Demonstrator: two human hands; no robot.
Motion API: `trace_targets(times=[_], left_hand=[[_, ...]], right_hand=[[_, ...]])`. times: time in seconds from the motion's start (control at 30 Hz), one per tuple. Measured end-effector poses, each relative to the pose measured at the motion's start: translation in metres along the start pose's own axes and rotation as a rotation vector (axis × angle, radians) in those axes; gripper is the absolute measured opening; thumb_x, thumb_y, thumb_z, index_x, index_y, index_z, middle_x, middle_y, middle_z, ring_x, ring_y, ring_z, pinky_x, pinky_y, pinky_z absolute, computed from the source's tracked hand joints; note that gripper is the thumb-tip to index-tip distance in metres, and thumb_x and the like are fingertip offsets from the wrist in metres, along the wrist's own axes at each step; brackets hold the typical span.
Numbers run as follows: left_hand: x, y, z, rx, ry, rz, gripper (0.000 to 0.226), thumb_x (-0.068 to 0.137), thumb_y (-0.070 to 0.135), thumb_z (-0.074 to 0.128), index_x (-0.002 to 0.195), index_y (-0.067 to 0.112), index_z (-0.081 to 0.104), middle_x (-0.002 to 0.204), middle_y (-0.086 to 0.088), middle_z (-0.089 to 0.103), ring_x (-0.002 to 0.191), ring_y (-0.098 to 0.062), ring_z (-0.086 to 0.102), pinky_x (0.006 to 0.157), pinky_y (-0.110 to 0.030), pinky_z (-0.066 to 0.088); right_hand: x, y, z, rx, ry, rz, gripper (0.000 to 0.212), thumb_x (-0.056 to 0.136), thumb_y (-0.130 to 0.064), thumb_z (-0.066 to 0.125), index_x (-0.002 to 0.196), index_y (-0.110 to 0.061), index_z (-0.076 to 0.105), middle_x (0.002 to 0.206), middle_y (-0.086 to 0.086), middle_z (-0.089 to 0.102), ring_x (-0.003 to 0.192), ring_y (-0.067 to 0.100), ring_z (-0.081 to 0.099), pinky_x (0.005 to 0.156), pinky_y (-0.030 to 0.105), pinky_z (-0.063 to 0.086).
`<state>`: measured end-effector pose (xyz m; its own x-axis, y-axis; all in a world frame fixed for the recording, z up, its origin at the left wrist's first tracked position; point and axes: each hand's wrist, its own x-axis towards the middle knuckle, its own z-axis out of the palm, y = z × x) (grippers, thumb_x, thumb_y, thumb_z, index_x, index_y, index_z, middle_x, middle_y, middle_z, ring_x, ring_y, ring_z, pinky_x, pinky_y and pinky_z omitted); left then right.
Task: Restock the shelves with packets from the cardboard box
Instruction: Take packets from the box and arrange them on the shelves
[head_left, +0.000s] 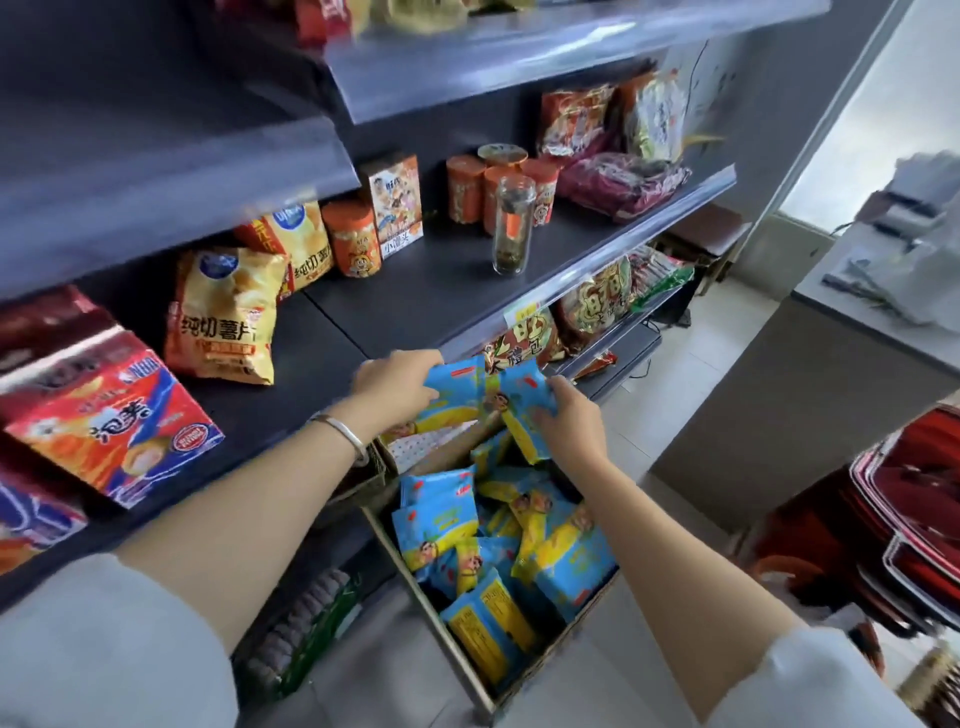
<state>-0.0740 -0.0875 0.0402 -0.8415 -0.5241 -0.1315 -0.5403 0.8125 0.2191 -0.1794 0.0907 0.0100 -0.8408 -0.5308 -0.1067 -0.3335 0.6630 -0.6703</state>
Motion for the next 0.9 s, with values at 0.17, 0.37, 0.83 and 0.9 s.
trace_targets(times=[0.17,0.37,0.83,0.9], left_hand=[[-0.012,-0.003,-0.096,-0.089,0.227,0.002,0.021,0.088,0.027,0.06,0.107,0.026,0.055,0.107,-0.001,0.062,0.1,-0.025,0.058,0.076,-0.035,0.046],[-0.058,-0.027,-0.211,-0.129,0.543,-0.046,0.021,0.088,0.029,0.06,0.108,0.03,0.054,0.105,0.002,0.062,0.098,-0.024,0.057,0.075,-0.036,0.044],[-0.255,-0.235,-0.338,0.223,0.743,-0.371,0.023,0.09,0.027,0.057,0.112,0.032,0.05,0.104,0.01,0.06,0.094,-0.019,0.055,0.084,-0.036,0.032],[-0.29,-0.276,-0.341,0.253,0.702,-0.435,0.023,0.09,0.026,0.059,0.11,0.034,0.051,0.105,0.013,0.058,0.09,-0.014,0.05,0.082,-0.035,0.029]], right_hand=[[0.018,-0.067,-0.042,0.137,0.157,-0.232,0.03,0.094,-0.019,0.052,0.124,-0.02,0.048,0.105,0.009,0.064,0.093,0.033,0.061,0.077,0.046,0.051],[0.014,-0.178,-0.078,0.338,0.286,-0.511,0.034,0.096,-0.018,0.051,0.129,-0.02,0.046,0.079,-0.006,0.056,0.078,0.028,0.059,0.074,0.044,0.05],[-0.085,-0.43,0.015,0.108,0.283,-1.149,0.04,0.092,-0.017,0.053,0.132,-0.02,0.049,0.115,0.002,0.062,0.102,0.026,0.059,0.088,0.04,0.038],[-0.106,-0.464,0.044,0.029,0.234,-1.265,0.04,0.092,-0.019,0.053,0.132,-0.023,0.049,0.117,0.0,0.06,0.104,0.025,0.058,0.089,0.039,0.034]])
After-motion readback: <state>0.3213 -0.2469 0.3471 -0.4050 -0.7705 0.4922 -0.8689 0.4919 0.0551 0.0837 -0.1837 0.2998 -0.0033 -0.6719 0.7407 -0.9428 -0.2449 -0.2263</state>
